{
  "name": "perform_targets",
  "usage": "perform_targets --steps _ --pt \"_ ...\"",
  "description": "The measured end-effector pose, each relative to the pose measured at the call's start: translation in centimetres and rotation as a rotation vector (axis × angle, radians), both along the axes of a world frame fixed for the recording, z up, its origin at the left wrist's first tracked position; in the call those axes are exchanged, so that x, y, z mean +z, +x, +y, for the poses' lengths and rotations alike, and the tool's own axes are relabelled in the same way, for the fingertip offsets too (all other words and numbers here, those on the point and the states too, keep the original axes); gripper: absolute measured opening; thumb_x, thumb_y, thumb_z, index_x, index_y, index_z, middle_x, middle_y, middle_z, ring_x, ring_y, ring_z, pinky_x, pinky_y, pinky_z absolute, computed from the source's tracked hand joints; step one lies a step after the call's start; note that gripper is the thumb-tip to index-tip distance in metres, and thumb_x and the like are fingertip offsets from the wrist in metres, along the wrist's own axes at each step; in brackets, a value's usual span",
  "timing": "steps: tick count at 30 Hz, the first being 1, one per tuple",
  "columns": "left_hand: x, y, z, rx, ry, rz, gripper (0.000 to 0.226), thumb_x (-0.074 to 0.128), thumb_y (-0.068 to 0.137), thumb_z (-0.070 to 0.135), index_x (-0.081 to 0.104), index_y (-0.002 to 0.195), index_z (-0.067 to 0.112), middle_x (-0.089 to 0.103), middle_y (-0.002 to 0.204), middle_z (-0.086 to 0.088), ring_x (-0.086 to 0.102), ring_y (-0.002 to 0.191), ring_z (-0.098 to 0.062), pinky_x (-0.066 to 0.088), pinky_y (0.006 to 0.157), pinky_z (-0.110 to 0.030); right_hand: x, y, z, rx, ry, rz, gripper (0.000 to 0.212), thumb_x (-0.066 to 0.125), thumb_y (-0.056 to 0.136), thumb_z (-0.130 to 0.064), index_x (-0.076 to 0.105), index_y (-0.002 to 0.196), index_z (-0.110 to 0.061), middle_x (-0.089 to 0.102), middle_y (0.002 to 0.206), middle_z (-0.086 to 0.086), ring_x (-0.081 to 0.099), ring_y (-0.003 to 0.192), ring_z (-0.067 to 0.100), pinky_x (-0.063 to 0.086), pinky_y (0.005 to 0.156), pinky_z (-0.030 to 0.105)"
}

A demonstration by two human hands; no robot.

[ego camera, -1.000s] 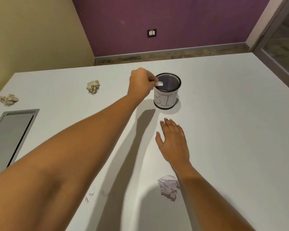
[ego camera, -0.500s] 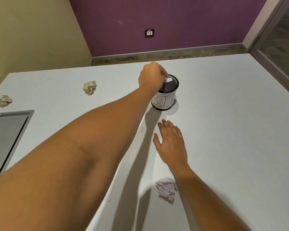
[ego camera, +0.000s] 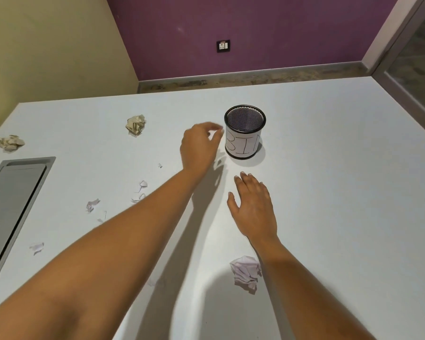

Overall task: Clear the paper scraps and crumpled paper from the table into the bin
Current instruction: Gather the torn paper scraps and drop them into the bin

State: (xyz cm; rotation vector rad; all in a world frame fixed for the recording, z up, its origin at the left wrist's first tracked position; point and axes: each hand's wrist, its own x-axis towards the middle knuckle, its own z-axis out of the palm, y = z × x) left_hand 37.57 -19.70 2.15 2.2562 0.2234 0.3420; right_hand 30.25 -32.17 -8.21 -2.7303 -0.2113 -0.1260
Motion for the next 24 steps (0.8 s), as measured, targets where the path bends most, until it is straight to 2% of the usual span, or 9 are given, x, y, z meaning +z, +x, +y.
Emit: perform_targets --steps 3,6,9,15,18,20,21,24 --pt "-1.9 -3.3 2.2 0.051 0.017 0.022 0.024 0.055 0.089 0.027 0.066 0.109 0.016 0.069 0.113 -0.004 0.062 0.105 -0.019 0.047 0.093 -0.034 0.1 0.1 0.0 0.007 -0.004 0.0 0.048 0.038 0.096 -0.033 0.039 0.14 -0.015 0.035 0.151 0.002 0.027 0.142 0.017 0.015 0.119 0.036" --pt "-3.6 -7.0 3.7 0.12 0.023 0.039 0.025 0.057 0.089 0.023 0.064 0.111 0.014 0.068 0.114 -0.007 0.06 0.106 -0.024 0.041 0.1 -0.04 0.1 0.0 0.1 0.011 -0.009 -0.003 0.048 0.038 0.096 -0.033 0.039 0.14 -0.014 0.035 0.151 0.003 0.027 0.142 0.017 0.016 0.119 0.036" --pt "-5.1 -10.6 5.1 0.181 0.074 0.079 0.027 0.056 0.089 0.022 0.061 0.114 0.015 0.065 0.119 -0.005 0.058 0.113 -0.024 0.035 0.104 -0.047 0.2 0.0 0.0 0.012 -0.008 -0.002 0.048 0.04 0.096 -0.032 0.039 0.14 -0.013 0.036 0.151 0.004 0.028 0.142 0.018 0.016 0.119 0.036" --pt "-6.5 -14.7 10.2 0.31 0.262 0.113 0.033 0.051 0.091 0.021 0.053 0.123 0.015 0.048 0.139 -0.004 0.043 0.129 -0.024 0.024 0.107 -0.048 0.5 -0.2 0.2 0.022 0.02 0.015 0.046 0.04 0.097 -0.024 0.038 0.141 -0.009 0.038 0.149 0.008 0.028 0.142 0.02 0.018 0.119 0.035" --pt "-6.9 -16.1 12.9 0.4 0.327 0.152 0.034 0.047 0.093 0.023 0.051 0.125 0.015 0.044 0.142 -0.006 0.039 0.132 -0.025 0.019 0.109 -0.052 0.8 -0.2 0.5 0.053 0.008 0.035 0.045 0.035 0.099 -0.012 0.032 0.143 -0.004 0.029 0.153 0.014 0.023 0.144 0.024 0.016 0.119 0.034" --pt "-7.3 -17.0 14.3 0.439 0.345 0.179 0.033 0.046 0.093 0.023 0.052 0.124 0.014 0.043 0.143 -0.007 0.038 0.133 -0.027 0.018 0.108 -0.056 0.9 -0.4 1.9 0.151 -0.005 0.035 0.048 0.029 0.096 0.003 0.024 0.144 -0.001 0.02 0.155 0.017 0.019 0.145 0.025 0.011 0.12 0.031" --pt "-7.5 -17.4 14.9 0.447 0.353 0.2 0.033 0.046 0.093 0.023 0.052 0.124 0.013 0.043 0.143 -0.008 0.037 0.133 -0.027 0.018 0.107 -0.058 0.9 -0.5 3.1 0.192 0.002 0.05 0.05 0.027 0.097 0.004 0.019 0.145 -0.001 0.015 0.156 0.016 0.015 0.146 0.024 0.008 0.12 0.029" --pt "-8.2 -18.3 16.3 0.465 0.352 0.309 0.037 0.044 0.093 0.025 0.047 0.129 0.013 0.036 0.147 -0.012 0.028 0.138 -0.028 0.015 0.107 -0.064 1.0 -0.7 7.5 0.154 0.026 0.174 0.049 0.023 0.102 -0.013 0.009 0.147 -0.001 0.004 0.158 0.016 0.004 0.147 0.024 0.001 0.12 0.033"
